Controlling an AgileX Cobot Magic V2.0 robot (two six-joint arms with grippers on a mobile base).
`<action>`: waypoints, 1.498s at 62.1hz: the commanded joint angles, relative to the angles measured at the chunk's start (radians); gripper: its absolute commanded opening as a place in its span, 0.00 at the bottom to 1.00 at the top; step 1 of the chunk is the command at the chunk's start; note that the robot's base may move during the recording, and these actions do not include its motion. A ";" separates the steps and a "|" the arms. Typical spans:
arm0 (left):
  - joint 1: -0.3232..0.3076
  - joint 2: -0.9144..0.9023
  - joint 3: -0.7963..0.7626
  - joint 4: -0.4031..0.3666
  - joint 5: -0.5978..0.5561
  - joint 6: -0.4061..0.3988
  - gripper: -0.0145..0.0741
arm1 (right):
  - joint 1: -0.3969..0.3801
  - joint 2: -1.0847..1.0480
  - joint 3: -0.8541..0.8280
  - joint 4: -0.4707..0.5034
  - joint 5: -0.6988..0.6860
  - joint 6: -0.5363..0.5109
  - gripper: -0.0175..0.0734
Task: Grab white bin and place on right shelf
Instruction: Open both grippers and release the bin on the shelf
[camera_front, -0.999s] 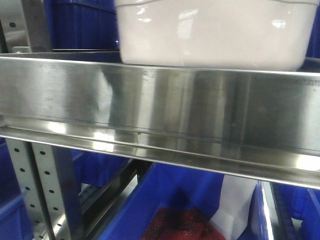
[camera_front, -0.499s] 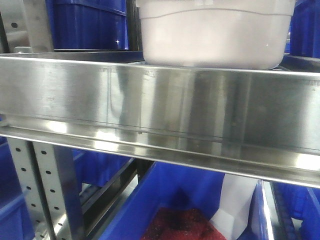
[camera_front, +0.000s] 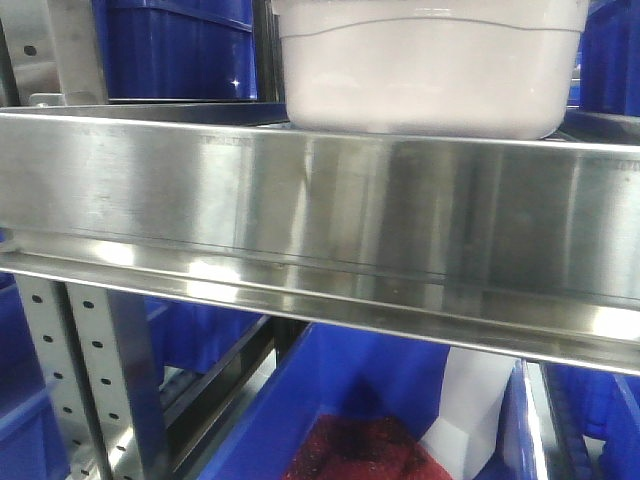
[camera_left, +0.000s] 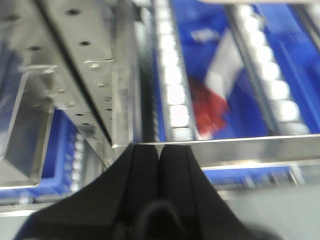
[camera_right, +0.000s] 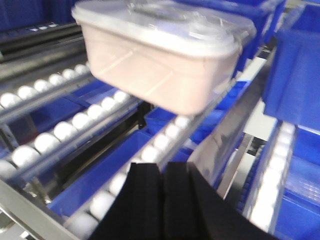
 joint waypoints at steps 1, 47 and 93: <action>-0.005 -0.130 0.129 -0.017 -0.224 -0.015 0.03 | -0.002 -0.080 0.072 0.009 -0.128 0.007 0.28; -0.005 -0.669 0.696 -0.020 -0.670 -0.013 0.03 | -0.002 -0.415 0.310 0.009 -0.386 0.007 0.28; 0.041 -0.837 1.057 0.051 -0.965 -0.015 0.03 | -0.002 -0.415 0.310 0.009 -0.386 0.007 0.28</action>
